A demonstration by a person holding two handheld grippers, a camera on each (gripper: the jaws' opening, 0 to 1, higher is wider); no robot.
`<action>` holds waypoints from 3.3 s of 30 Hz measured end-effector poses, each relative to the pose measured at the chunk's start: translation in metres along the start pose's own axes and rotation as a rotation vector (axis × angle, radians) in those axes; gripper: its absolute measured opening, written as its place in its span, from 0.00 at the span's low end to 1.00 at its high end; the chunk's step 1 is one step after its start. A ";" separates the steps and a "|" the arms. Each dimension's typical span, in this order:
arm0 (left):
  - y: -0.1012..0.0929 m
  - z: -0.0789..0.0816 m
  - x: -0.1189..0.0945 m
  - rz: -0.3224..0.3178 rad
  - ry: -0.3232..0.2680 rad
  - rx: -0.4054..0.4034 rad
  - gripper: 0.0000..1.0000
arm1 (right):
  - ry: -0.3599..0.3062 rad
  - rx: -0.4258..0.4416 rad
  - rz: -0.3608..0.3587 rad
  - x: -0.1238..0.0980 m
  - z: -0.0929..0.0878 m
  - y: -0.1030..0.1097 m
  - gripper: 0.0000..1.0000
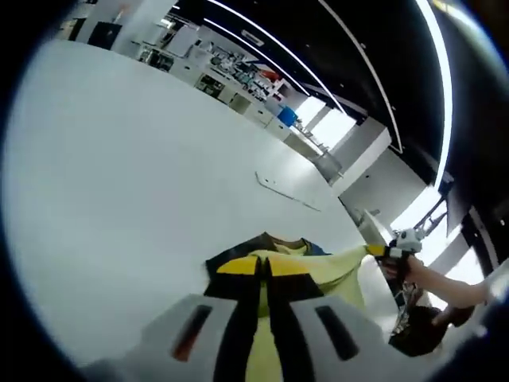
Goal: Fold the garment on the visible template until the final outline fits inside the template.
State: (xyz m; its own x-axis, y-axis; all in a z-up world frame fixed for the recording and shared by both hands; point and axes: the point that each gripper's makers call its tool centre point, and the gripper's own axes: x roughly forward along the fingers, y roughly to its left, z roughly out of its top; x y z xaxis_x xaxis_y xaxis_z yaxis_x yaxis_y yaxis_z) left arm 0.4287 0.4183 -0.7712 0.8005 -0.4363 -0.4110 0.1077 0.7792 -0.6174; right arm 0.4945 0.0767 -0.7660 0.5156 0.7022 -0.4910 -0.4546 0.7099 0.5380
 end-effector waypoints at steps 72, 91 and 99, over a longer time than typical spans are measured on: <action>-0.027 -0.061 0.018 -0.151 0.224 0.442 0.89 | 0.170 -0.438 0.139 0.003 -0.069 0.021 0.88; -0.029 -0.074 0.036 -0.149 0.269 0.420 0.86 | 0.185 -0.415 0.186 0.017 -0.081 0.029 0.83; -0.039 -0.051 0.057 -0.159 0.203 0.430 0.87 | 0.121 -0.410 0.201 0.033 -0.062 0.037 0.80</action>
State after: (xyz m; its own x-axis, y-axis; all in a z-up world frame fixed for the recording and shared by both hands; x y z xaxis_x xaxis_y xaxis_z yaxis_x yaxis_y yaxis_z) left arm 0.4399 0.3401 -0.8047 0.6284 -0.6101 -0.4825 0.4864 0.7923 -0.3683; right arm 0.4493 0.1296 -0.8047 0.3106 0.8121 -0.4940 -0.7988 0.5047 0.3274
